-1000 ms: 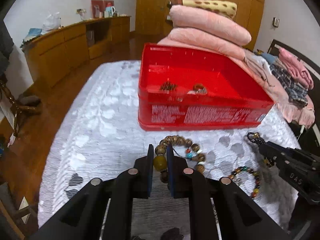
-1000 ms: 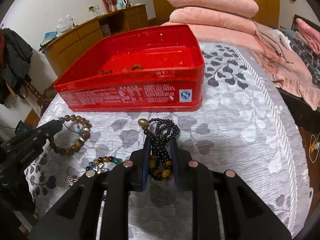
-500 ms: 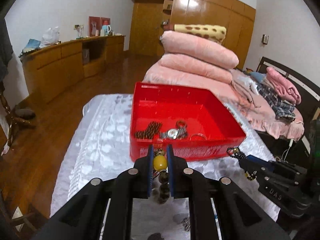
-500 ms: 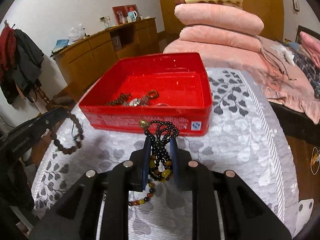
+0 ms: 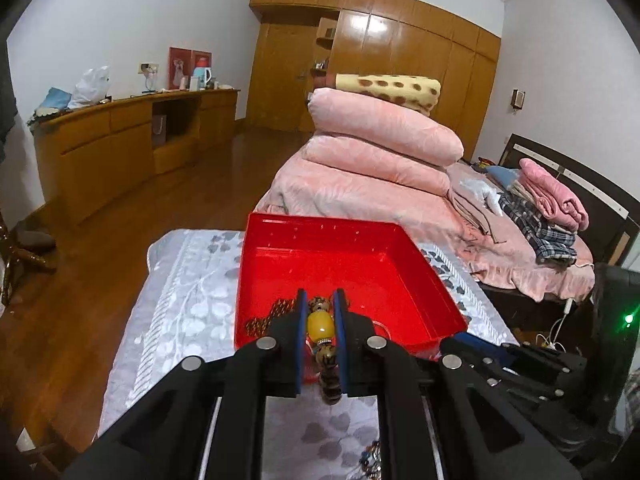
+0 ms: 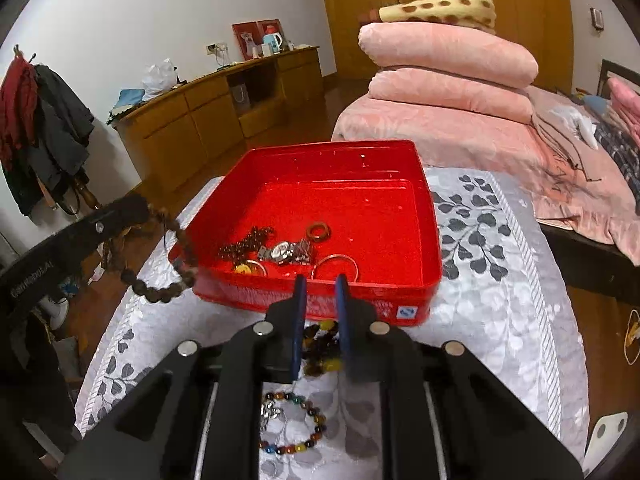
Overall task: Organize jewelry
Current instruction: 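Lift both bead strands into the red tin box and open both tools, then withdraw both tools toward the multicolour bracelet and silver chain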
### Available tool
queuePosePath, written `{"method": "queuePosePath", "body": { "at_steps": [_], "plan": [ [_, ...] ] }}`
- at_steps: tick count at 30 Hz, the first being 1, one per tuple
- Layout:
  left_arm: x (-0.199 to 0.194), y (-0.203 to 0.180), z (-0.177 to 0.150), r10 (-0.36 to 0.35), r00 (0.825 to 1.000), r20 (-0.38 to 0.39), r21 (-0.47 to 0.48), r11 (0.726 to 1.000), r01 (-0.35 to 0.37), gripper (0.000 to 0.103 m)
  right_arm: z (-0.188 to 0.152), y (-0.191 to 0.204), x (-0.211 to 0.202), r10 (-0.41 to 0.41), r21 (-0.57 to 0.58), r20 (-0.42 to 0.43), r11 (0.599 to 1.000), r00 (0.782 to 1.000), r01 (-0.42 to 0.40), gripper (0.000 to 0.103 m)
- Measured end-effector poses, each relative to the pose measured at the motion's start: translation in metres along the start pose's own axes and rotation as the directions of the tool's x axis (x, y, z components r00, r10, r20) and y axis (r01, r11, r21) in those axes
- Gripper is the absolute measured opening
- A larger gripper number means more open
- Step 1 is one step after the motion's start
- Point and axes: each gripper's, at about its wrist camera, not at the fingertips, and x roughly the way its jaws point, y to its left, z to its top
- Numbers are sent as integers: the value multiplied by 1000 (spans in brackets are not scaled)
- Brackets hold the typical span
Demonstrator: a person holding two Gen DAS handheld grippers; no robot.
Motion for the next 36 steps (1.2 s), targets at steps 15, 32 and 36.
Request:
{"method": "queuePosePath", "body": {
  "at_steps": [15,32,36],
  "plan": [
    [19,-6,15,-37,999,9,-10,999,37,13,27,-6,-5,10,-7,51,1000,999,-10,12],
    [90,7,19,21,996,-91,-51,998,-25,49,61,-32,55,-22,63,16,998,1000,21,32],
    [76,7,17,36,997,-73,-38,999,-39,63,52,-33,43,-59,52,32,997,998,58,44]
  ]
}}
